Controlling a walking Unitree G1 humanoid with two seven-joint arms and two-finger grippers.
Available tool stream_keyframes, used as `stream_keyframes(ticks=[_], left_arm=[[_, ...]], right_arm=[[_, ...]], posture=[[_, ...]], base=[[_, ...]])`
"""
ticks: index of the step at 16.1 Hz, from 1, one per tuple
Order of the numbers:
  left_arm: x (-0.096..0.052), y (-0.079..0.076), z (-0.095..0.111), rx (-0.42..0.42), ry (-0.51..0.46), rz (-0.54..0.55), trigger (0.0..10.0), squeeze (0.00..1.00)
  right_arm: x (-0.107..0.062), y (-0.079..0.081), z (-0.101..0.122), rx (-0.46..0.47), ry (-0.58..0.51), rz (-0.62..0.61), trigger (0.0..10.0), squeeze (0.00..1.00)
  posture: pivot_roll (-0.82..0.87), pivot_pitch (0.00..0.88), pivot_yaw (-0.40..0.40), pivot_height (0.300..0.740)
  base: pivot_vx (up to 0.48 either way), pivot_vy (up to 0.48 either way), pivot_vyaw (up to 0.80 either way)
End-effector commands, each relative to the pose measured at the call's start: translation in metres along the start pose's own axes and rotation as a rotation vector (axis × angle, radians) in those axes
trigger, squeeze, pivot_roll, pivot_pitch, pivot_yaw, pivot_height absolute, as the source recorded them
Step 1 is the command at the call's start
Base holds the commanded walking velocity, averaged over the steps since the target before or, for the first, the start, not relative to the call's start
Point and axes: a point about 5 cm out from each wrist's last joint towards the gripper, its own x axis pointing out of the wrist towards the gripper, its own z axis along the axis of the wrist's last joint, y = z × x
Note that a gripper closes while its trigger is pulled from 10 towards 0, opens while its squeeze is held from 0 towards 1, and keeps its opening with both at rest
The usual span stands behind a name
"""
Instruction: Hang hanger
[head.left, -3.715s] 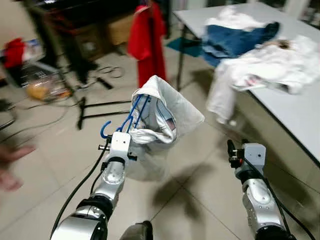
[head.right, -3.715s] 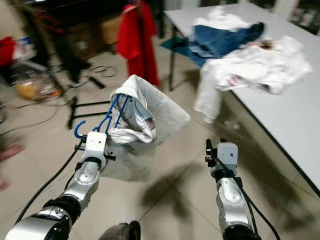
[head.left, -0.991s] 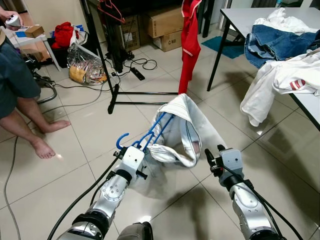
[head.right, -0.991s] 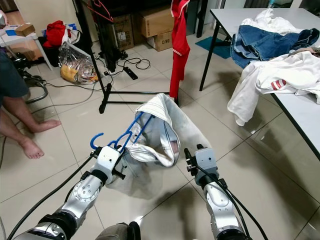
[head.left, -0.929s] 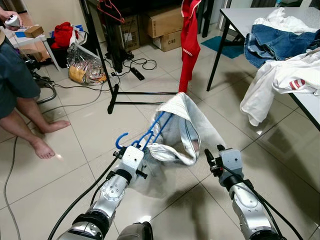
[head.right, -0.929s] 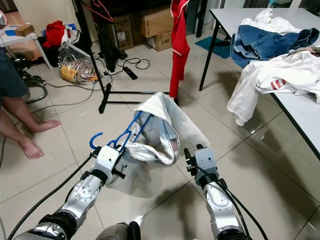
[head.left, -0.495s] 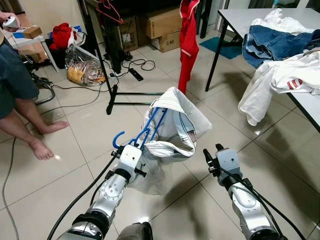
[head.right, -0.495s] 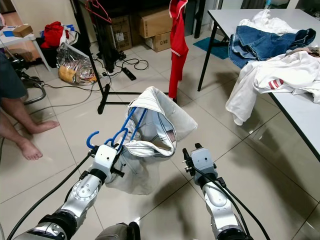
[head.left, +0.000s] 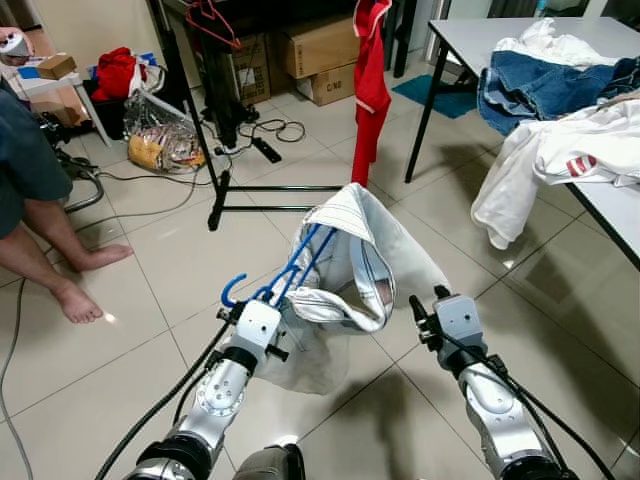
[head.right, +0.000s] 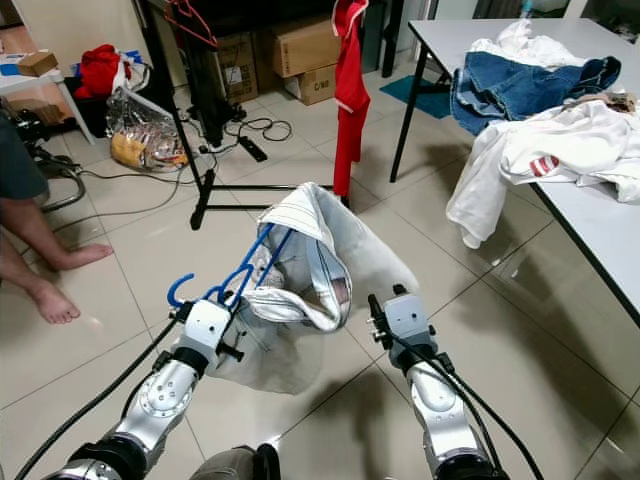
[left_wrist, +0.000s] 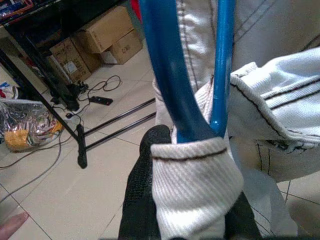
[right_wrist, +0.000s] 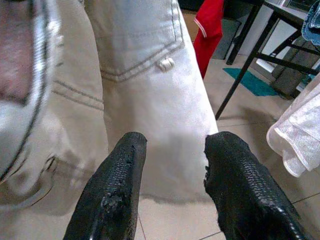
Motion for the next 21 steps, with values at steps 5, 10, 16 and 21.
stream_keyframes(ticks=[5,10,16,21], left_arm=[[0.007,0.012,0.01,-0.136,-0.04,0.105,10.0,0.0],[0.008,0.015,0.01,-0.155,-0.03,0.115,10.0,0.0],[0.008,0.013,0.007,-0.193,-0.005,0.125,10.0,0.0],[0.004,0.015,-0.005,-0.268,0.073,0.15,10.0,0.0]], right_arm=[[0.003,0.0,0.002,-0.018,-0.003,0.003,10.0,0.0],[0.002,0.008,0.006,-0.16,-0.044,0.068,10.0,0.0],[0.005,0.009,0.014,-0.314,-0.099,0.117,10.0,0.0],[0.004,0.016,0.01,-0.304,-0.091,0.126,10.0,0.0]], posture=[[0.0,0.0,0.06,0.74],[-0.01,0.0,0.062,0.74],[-0.01,0.0,0.057,0.74],[-0.01,0.0,0.057,0.74]], base=[[0.0,0.0,0.0],[0.0,0.0,0.0],[0.0,0.0,0.0],[0.0,0.0,0.0]])
